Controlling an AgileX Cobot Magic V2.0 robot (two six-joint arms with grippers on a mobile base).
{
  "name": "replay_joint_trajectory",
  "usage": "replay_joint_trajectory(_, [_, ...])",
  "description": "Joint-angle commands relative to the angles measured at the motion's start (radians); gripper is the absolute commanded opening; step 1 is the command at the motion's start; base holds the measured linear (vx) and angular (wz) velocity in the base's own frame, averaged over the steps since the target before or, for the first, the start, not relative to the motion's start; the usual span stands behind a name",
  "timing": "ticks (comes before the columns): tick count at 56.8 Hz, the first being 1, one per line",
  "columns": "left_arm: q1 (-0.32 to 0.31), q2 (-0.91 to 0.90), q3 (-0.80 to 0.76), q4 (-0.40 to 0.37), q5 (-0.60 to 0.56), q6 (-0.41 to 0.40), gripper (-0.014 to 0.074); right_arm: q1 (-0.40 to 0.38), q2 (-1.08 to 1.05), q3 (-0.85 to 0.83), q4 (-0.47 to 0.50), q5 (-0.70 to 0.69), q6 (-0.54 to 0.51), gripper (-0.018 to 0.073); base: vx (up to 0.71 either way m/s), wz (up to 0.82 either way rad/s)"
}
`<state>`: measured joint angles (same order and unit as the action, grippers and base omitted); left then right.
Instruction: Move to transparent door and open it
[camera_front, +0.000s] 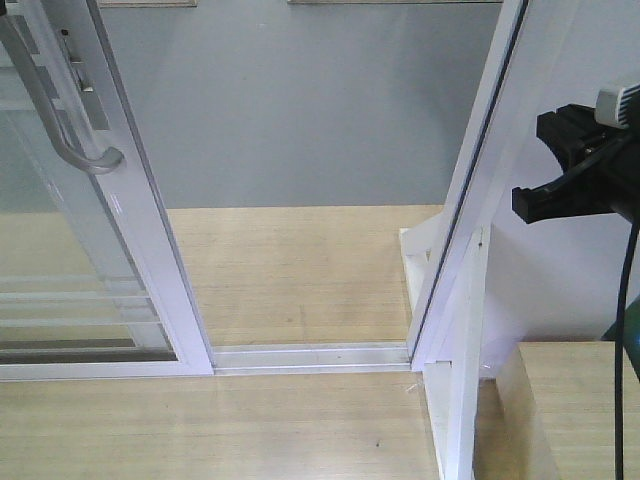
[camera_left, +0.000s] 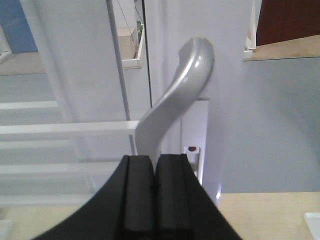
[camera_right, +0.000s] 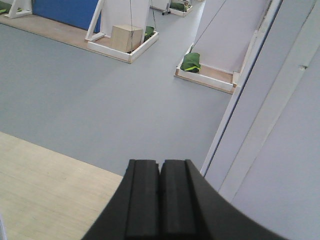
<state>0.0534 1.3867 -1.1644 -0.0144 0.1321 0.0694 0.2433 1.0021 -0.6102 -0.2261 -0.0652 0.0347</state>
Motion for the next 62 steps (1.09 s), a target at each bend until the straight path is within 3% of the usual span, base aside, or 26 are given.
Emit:
replay_joint_trajectory(1, [-0.026, -0.092, 0.051, -0.018, -0.113, -0.003, 0.0, -0.006, -0.009, -0.03, 0.005, -0.074, 0.012, -0.0001, 0.0, 0.0])
replay_joint_trajectory(11, [-0.086, -0.25, 0.262, -0.018, -0.231, -0.002, 0.0, -0.006, -0.022, -0.03, 0.019, -0.072, 0.015, -0.0001, 0.0, 0.0])
replay_joint_trajectory(24, [-0.135, -0.493, 0.509, -0.018, -0.233, -0.006, 0.0, -0.006, -0.184, -0.03, 0.029, 0.085, 0.015, -0.0001, 0.0, 0.0])
replay_joint_trajectory(35, [-0.187, -0.761, 0.679, -0.018, -0.098, -0.008, 0.0, -0.006, -0.432, 0.002, 0.03, 0.293, 0.015, -0.0002, 0.0, 0.0])
replay_joint_trajectory(50, [-0.215, -1.074, 0.784, -0.093, 0.074, 0.003, 0.0, -0.006, -0.771, 0.188, 0.026, 0.372, 0.07, -0.0002, 0.0, 0.0])
replay_joint_trajectory(62, [-0.215, -1.16, 0.817, -0.098, 0.113, 0.03, 0.0, -0.006, -0.818, 0.211, 0.022, 0.389, 0.062, -0.0001, 0.0, 0.0])
